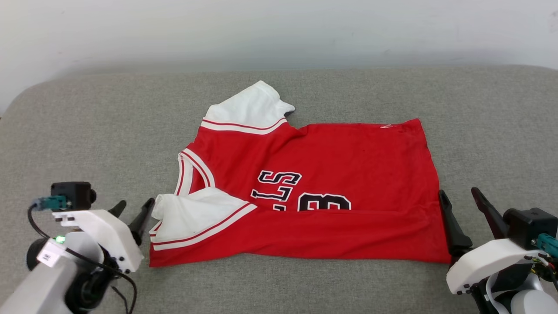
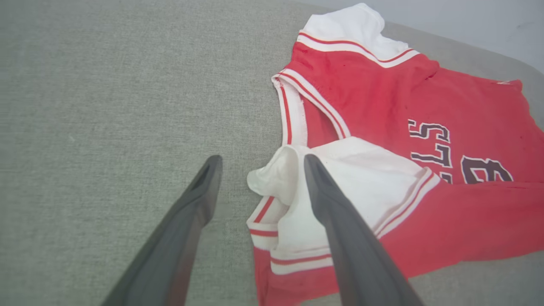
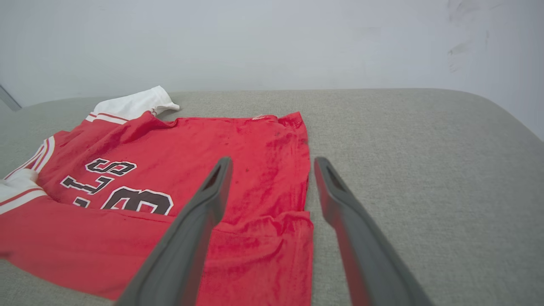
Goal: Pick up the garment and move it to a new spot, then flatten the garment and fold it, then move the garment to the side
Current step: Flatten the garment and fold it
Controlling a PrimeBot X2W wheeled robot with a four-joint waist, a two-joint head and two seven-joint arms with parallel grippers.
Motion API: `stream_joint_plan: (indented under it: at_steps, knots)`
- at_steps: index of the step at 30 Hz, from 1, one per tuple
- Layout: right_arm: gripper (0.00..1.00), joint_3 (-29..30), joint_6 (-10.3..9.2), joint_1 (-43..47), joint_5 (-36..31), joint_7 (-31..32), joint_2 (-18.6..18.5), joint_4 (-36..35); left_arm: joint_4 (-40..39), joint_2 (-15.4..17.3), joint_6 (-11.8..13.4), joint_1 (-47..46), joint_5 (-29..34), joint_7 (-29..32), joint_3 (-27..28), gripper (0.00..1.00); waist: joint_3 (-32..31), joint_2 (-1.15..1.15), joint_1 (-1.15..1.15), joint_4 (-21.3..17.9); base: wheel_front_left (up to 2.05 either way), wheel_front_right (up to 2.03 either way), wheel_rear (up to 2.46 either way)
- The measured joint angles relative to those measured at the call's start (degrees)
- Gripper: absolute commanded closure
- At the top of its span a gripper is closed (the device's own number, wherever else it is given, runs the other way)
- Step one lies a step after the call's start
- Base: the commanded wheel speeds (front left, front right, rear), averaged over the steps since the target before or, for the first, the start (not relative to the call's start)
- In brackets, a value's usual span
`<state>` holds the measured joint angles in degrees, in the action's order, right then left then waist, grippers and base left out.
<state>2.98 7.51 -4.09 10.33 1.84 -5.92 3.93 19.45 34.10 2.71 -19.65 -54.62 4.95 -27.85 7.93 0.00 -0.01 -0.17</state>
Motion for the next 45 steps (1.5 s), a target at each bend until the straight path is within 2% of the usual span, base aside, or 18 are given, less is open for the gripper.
stream_joint_plan:
  at_steps: [3,11,16,22,23,24,25,26,32,39,45]
  knots:
    - [0.00,0.02,0.00,0.71,-0.24,0.80,0.66,-1.63,-4.26,3.21,0.93,1.02,-2.41,6.12,0.31,0.00,-0.19,0.00,0.00,-0.50,0.00,0.00,0.00]
    - [0.00,-0.52,0.00,1.15,-0.34,1.55,1.82,-4.10,-12.62,8.79,4.21,4.58,-9.15,21.26,-0.13,0.00,1.64,0.00,0.00,-1.90,0.00,0.00,0.00]
    - [0.00,-0.76,0.00,0.69,-0.21,1.37,2.36,-4.28,-13.19,9.91,6.44,6.30,-11.37,24.76,-0.14,0.00,3.80,0.00,0.00,-3.30,0.00,0.00,0.00]
    - [0.00,-0.40,0.00,0.35,0.38,1.18,2.70,-3.61,-10.89,9.28,6.17,6.31,-12.57,26.44,-0.52,0.00,6.31,0.00,0.00,-4.57,0.00,0.00,0.00]
    - [0.00,-0.24,0.00,0.16,0.64,1.34,2.74,-3.41,-10.51,9.17,5.76,5.98,-12.81,26.74,-0.67,0.26,6.60,0.00,0.00,-4.71,0.00,0.00,0.00]
    - [0.00,-0.05,0.00,-0.02,0.83,1.76,2.77,-3.09,-10.23,8.94,5.26,5.75,-12.81,26.82,-0.83,0.58,6.80,0.00,0.00,-4.84,0.00,0.00,0.00]
    - [0.00,0.31,0.00,-0.04,1.15,2.13,2.80,-2.92,-9.94,8.57,4.81,5.47,-12.99,26.83,-0.91,0.83,6.90,0.00,0.00,-4.92,0.00,0.00,0.00]
    - [0.00,0.78,0.00,-0.04,1.52,2.48,2.82,-2.74,-9.67,8.37,4.30,5.21,-13.17,26.82,-1.01,1.00,6.91,0.00,0.00,-4.92,0.00,0.00,0.00]
    - [0.00,3.92,0.00,0.30,3.37,10.63,2.87,-1.45,-9.67,6.42,2.46,4.72,-11.50,24.90,-2.45,1.00,5.79,0.00,0.01,-4.34,0.00,0.00,0.00]
    - [0.00,6.21,0.00,1.33,3.74,25.65,2.12,-1.99,-13.51,6.82,2.91,4.68,-8.06,21.99,-3.09,1.00,4.11,0.00,0.01,-2.90,0.00,0.00,0.00]
    - [0.00,4.69,0.00,-0.34,4.79,30.74,1.43,-1.00,-17.08,7.45,3.43,3.84,-6.46,20.98,-2.96,1.00,4.43,0.00,0.01,-1.74,0.00,0.00,0.00]
